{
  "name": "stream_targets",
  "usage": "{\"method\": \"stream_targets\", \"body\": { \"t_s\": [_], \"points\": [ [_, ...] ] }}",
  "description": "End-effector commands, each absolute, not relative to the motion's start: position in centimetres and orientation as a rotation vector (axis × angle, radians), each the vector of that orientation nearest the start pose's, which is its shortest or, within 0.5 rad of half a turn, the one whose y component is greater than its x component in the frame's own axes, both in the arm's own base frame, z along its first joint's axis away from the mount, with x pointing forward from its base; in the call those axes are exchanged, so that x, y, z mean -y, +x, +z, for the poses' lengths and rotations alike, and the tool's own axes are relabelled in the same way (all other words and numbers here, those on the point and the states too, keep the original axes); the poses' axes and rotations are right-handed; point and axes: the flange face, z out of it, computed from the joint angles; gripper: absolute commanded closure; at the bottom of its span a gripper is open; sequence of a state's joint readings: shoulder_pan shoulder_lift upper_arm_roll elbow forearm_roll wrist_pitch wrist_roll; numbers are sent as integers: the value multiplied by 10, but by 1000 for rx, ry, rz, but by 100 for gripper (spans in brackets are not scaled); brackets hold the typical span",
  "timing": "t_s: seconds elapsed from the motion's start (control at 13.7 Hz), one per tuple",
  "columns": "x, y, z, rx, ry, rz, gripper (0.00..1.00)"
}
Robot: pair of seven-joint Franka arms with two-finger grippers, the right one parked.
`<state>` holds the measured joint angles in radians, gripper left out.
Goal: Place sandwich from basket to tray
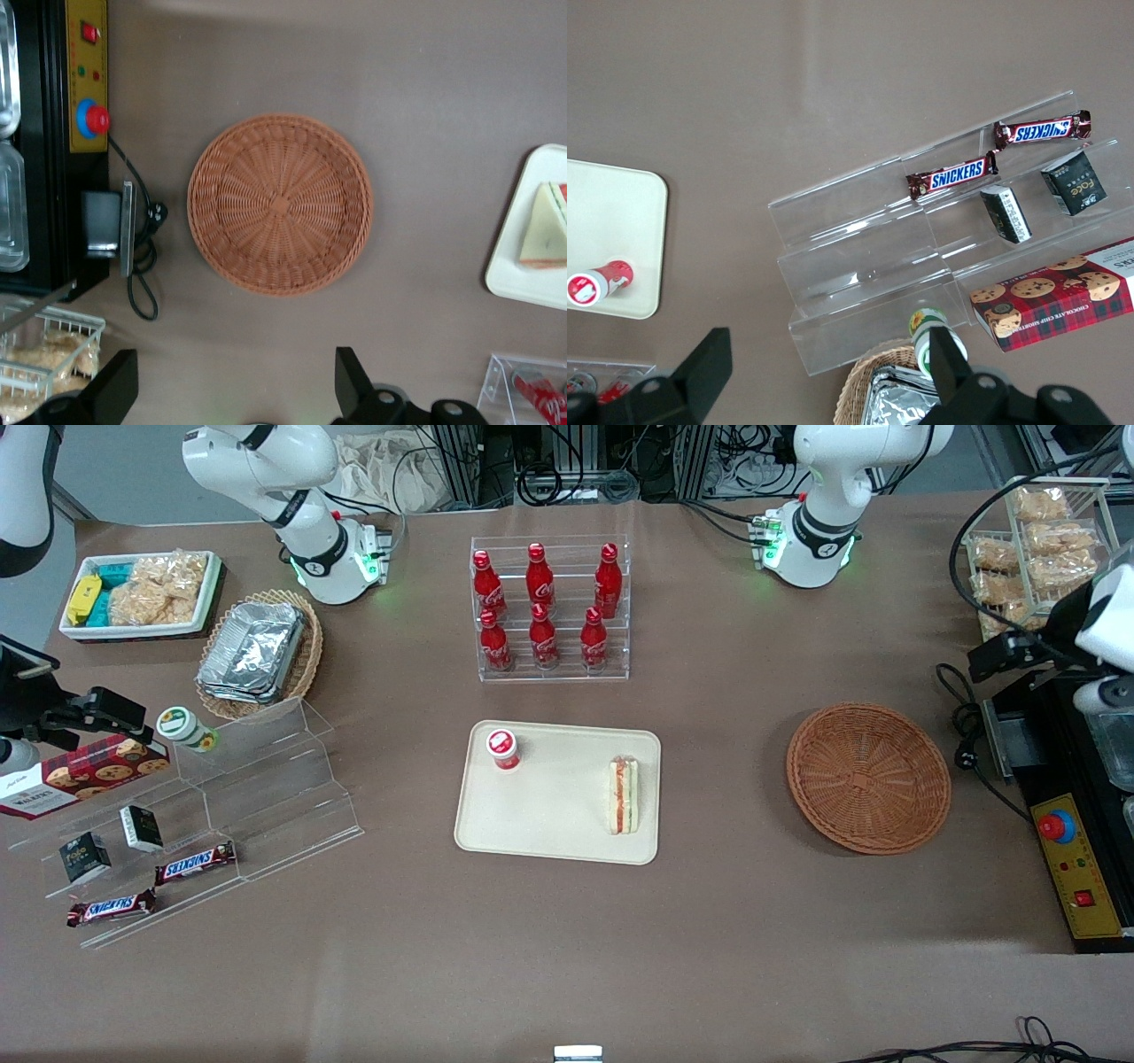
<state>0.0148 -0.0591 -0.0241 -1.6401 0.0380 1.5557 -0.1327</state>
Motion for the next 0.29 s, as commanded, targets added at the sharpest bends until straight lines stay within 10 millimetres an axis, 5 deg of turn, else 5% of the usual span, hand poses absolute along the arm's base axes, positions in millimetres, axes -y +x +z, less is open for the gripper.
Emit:
{"method": "stream_targets", "body": {
  "t_s": [0.0,0.22],
  "points": [
    [-6,505,630,184,-3137,20,0],
    [-2,522,639,195,-3138,-4,0]
  ]
}}
